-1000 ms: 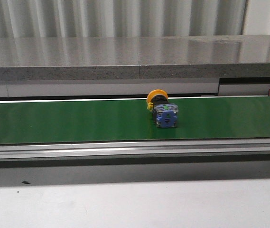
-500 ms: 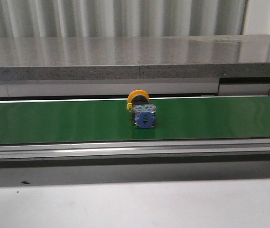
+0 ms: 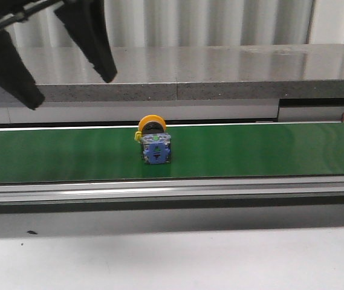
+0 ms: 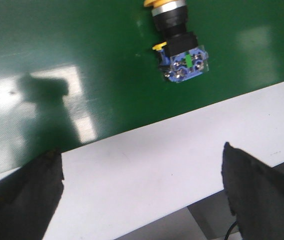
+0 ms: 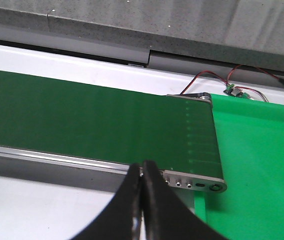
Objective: Move button from right to left
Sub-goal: 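Lower the left gripper over the button and close on its switch block, then lift the button off the belt and carry it to the blue tray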
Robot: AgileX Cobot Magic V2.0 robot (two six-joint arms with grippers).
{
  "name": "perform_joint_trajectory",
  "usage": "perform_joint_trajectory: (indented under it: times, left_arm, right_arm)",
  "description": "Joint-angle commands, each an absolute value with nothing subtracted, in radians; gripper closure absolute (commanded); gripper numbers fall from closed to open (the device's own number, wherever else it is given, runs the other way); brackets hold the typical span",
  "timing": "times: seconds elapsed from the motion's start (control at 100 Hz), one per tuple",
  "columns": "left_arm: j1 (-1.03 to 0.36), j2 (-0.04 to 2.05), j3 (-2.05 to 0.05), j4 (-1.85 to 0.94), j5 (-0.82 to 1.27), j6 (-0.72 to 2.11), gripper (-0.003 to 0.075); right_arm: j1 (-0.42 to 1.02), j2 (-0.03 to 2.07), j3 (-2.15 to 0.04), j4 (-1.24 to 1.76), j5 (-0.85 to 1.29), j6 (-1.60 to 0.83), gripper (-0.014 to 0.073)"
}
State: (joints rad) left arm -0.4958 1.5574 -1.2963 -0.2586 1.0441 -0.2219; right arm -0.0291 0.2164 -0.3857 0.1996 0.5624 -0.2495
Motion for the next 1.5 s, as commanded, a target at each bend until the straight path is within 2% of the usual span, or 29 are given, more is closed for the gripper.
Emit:
perform_joint_trajectory:
  times: [0.0, 0.34, 1.01, 1.11, 1.23, 1.33, 1.4, 1.49]
  left_arm:
    - [-0.519, 1.573, -1.367, -0.273, 1.030, -0.244, 0.0113]
    - [-0.538, 1.709, -1.439, -0.273, 1.047, -0.265, 0.0113]
    - [-0.536, 1.818, -1.446, -0.118, 0.966, -0.402, 0.0122]
    - [-0.536, 1.818, -1.446, -0.072, 0.973, -0.445, 0.0225]
    - [-0.536, 1.816, -1.446, -0.062, 0.987, -0.447, 0.0494]
    - [-0.536, 1.814, -1.446, -0.059, 1.004, -0.447, 0.0669]
    - [-0.536, 1.801, -1.446, -0.048, 1.015, -0.447, 0.0736]
    - [-0.536, 1.765, -1.446, -0.017, 1.024, -0.447, 0.0741]
  right_arm:
    - [-0.025, 0.226, -0.409, 0.194, 0.481, -0.256, 0.0662]
    - [-0.025, 0.226, -0.409, 0.194, 0.481, -0.256, 0.0662]
    - [-0.025, 0.226, -0.409, 0.194, 0.481, -0.256, 0.0662]
    - [-0.025, 0.226, -0.409, 0.194, 0.481, -0.256, 0.0662]
    - [-0.025, 0.226, -0.409, 0.194, 0.481, -0.256, 0.0662]
    - [-0.025, 0.226, -0.409, 0.194, 0.481, -0.256, 0.0662]
    - [-0.025, 0.226, -0.409, 0.194, 0.481, -0.256, 0.0662]
    - [-0.025, 0.226, -0.409, 0.194, 0.481, -0.256, 0.0662]
